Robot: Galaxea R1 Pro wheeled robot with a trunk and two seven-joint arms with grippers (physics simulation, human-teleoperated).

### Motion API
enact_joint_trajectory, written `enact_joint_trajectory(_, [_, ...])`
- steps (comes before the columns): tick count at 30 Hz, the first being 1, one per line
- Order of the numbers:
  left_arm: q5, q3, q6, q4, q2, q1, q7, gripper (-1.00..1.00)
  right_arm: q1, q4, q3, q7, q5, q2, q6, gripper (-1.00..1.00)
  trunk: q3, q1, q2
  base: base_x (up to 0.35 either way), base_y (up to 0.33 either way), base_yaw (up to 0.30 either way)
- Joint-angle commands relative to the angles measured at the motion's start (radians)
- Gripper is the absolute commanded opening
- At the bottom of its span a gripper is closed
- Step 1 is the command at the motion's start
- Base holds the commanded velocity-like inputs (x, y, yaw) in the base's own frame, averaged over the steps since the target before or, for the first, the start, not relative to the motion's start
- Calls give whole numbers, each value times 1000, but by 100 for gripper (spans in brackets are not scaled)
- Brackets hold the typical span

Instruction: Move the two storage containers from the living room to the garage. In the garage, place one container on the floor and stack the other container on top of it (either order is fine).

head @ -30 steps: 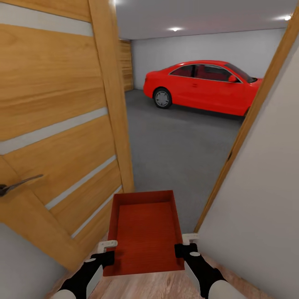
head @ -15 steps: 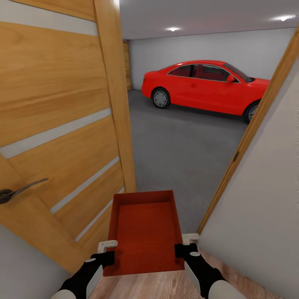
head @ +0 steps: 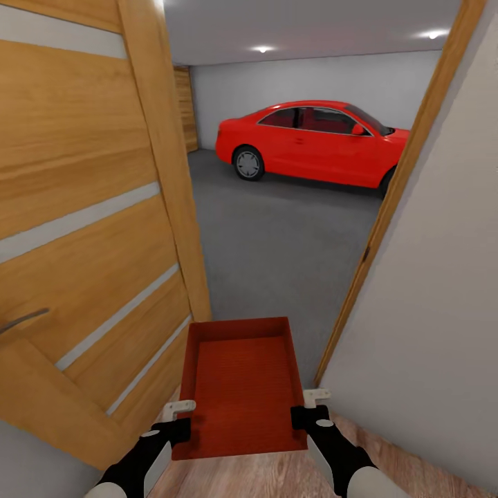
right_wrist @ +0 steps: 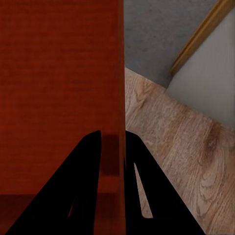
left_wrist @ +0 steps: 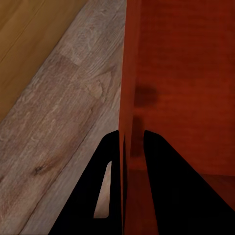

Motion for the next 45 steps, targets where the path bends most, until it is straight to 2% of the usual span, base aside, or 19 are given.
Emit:
enact_joint_trajectory(1, [-21,-21,6,-3,0,1,6,-100,-2,-7,-62,-3,17,0,7,-100,-2,1,-2,0,0,-23])
enact_joint_trajectory(15, [-21,-21,0,-3,1,1,6,-100,-2,-7,-62,-3,17,0,7,-100,-2,1,-2,182,0,-3])
enact_joint_trajectory(25, [-21,-21,1,-3,1,1,6,-100,-2,-7,-62,-3,17,0,7,-100,-2,1,-2,31,0,-7])
enact_joint_trajectory(39, [-21,-21,1,-3,0,1,6,-100,-2,-7,-62,-3,17,0,7,-100,-2,1,-2,1,0,-224])
enact_joint_trajectory(45, [-21,-21,1,-3,0,1,6,-100,-2,-7,-63,-3,17,0,7,-100,-2,1,-2,0,1,-60])
